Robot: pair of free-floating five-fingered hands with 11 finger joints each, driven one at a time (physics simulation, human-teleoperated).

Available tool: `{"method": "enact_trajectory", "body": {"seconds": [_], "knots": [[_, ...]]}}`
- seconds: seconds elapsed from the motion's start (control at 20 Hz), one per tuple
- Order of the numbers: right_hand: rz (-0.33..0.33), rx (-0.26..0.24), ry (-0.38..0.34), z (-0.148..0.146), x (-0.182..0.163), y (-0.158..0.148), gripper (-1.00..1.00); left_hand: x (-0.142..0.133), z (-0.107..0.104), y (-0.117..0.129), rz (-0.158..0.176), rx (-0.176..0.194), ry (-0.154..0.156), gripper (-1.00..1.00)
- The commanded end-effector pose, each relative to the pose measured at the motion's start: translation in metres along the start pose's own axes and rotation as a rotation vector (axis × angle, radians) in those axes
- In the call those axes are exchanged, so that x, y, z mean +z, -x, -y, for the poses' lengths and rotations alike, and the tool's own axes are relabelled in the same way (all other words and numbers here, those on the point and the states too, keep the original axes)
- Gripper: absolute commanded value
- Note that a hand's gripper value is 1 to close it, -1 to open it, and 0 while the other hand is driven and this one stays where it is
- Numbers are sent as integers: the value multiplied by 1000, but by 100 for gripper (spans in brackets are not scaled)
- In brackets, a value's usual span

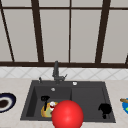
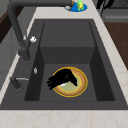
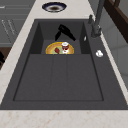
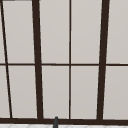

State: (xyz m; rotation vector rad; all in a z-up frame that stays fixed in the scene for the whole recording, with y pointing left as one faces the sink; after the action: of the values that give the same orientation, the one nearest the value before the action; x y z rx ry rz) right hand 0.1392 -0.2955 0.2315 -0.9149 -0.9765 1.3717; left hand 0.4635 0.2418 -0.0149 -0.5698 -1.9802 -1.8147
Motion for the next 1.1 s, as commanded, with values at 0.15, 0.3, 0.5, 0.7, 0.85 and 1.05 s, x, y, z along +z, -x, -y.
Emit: {"method": "enact_trajectory", "body": {"seconds": [0.15, 0.3, 0.5, 0.7, 0.85, 1.05], "knots": [[0, 0, 0, 0, 0, 0, 0, -2, -3, -39, 19, -120, -14, -100], [0, 0, 0, 0, 0, 0, 0, 2, 3, -44, -2, -129, -8, -100], [0, 0, 0, 0, 0, 0, 0, 10, 8, -58, 18, -163, -16, -100], [0, 0, 0, 0, 0, 0, 0, 20, 5, -71, 22, -176, -20, -100], [0, 0, 0, 0, 0, 0, 0, 28, -8, -75, 31, -162, -23, -100], [0, 0, 0, 0, 0, 0, 0, 36, -26, -87, 41, -156, -34, -100]]}}
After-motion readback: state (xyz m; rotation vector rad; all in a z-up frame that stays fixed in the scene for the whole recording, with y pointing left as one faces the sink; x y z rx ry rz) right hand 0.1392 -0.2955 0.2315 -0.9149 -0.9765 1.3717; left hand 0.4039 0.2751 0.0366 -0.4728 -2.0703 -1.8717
